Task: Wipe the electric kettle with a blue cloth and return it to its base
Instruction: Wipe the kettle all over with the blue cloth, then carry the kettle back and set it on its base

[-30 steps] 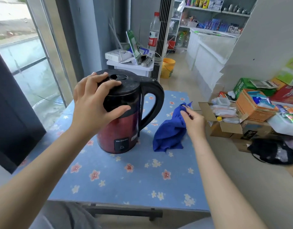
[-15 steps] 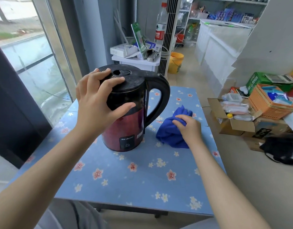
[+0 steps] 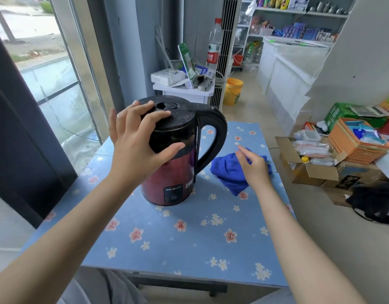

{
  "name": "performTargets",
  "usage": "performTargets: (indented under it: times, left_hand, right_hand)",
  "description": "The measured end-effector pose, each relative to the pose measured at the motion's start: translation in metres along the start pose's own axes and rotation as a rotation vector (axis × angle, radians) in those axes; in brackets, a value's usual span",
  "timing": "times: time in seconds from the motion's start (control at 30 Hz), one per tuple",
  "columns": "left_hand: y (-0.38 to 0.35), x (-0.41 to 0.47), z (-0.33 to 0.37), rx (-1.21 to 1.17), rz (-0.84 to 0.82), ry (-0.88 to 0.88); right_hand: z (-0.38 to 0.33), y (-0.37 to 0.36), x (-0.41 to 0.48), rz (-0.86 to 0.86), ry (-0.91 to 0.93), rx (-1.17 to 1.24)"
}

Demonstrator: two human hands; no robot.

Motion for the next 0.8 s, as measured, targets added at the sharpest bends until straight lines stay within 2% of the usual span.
performTargets:
  times: [0.13, 0.2, 0.33, 0.4, 0.43, 0.57, 0.8]
  left_hand:
    - [0.005, -0.001, -0.003, -0.040, -0.031, 0.058]
    - [0.008, -0.008, -0.008, -0.155, -0.013, 0.149]
    - [-0.006, -0.042, -0.033, -0.562, -0.091, 0.508]
    - [-0.018, -0.063, -0.045, -0.719, -0.191, 0.690]
    - [-0.023, -0.072, -0.049, -0.781, -0.249, 0.721]
    - [-0.033, -0.099, -0.068, -0.797, -0.388, 0.688]
    - [-0.041, -0.094, -0.087, -0.722, -0.399, 0.726]
  right_hand:
    - [-0.080, -0.013, -0.019, -0.127, 0.154, 0.185]
    - [-0.115, -0.020, -0.030, -0.185, 0.189, 0.251]
    - [-0.134, -0.030, -0.037, -0.226, 0.197, 0.266]
    - [-0.131, -0.035, -0.039, -0.220, 0.169, 0.258]
    - [-0.129, -0.037, -0.041, -0.214, 0.158, 0.261]
    - [-0.124, -0.044, -0.048, -0.213, 0.131, 0.302]
    - [-0.120, -0.052, -0.034, -0.252, 0.018, 0.501]
Point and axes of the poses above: each hand's wrist, its own x-axis towards the middle knuckle, its own y-axis out of the back of the hand, z = x × y, the point moved 5 cm from there along x, towards the middle knuckle
